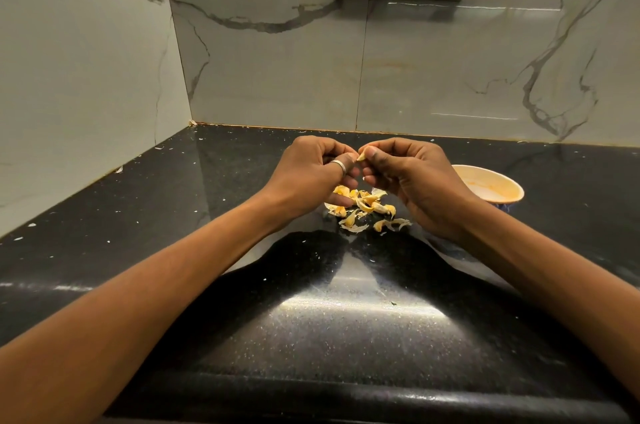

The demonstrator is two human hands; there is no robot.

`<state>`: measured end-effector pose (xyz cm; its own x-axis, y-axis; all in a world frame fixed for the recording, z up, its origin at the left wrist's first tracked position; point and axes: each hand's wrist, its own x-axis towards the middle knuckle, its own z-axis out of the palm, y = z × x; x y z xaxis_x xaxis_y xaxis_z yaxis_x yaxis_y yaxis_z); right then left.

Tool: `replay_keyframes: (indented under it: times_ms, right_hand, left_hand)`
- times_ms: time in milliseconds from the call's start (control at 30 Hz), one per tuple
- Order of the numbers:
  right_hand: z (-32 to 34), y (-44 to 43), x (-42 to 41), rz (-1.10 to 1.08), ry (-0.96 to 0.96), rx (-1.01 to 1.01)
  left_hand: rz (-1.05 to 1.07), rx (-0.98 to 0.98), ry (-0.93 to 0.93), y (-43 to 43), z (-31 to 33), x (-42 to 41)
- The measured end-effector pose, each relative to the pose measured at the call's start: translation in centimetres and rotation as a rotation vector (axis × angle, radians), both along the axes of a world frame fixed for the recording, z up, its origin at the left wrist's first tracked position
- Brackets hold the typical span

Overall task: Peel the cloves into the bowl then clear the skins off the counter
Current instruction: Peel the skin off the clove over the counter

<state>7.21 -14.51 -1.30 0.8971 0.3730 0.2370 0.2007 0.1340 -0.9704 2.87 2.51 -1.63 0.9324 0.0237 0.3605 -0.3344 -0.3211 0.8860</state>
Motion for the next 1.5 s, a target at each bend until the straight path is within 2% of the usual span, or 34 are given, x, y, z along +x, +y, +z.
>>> replay_keyframes:
  times_ms: [100, 233, 533, 700, 800, 867, 1000, 1200, 1500]
  right_hand:
    - [0.0, 0.0, 0.0, -0.006, 0.017, 0.003]
    - [0.2, -0.1, 0.0, -0.010, 0.036, 0.011]
    - [0.1, 0.0, -0.3, 0.016, 0.065, 0.019]
    - [0.2, 0.0, -0.5, 0.020, 0.105, 0.010]
    - [0.0, 0.2, -0.7, 0.032, 0.115, -0.020]
    - [0.0, 0.3, -0.8, 0.032, 0.118, -0.026]
    - [0.3, 0.2, -0.8, 0.034, 0.123, 0.004]
    - [0.5, 0.1, -1.1, 0.060, 0.117, -0.019]
    - [0.7, -0.1, -1.0, 0.091, 0.135, -0.015]
  left_hand:
    - [0.018, 0.033, -0.016, 0.0, 0.0, 0.0]
    - [0.067, 0.170, -0.112, 0.2, -0.1, 0.1]
    - [0.180, 0.651, -0.573, 0.7, -0.7, 0.6]
    - [0.217, 0.883, -0.716, 0.7, -0.8, 0.1]
    - [0.217, 1.005, -0.737, 0.6, -0.9, 0.0]
    - [0.221, 0.972, -0.715, 0.6, -0.9, 0.2]
    - [0.176, 0.664, -0.546, 0.7, -0.6, 0.6]
    - [0.143, 0.429, -0.342, 1.0, -0.2, 0.3]
    - [0.236, 0.402, -0.333, 1.4, 0.0, 0.6]
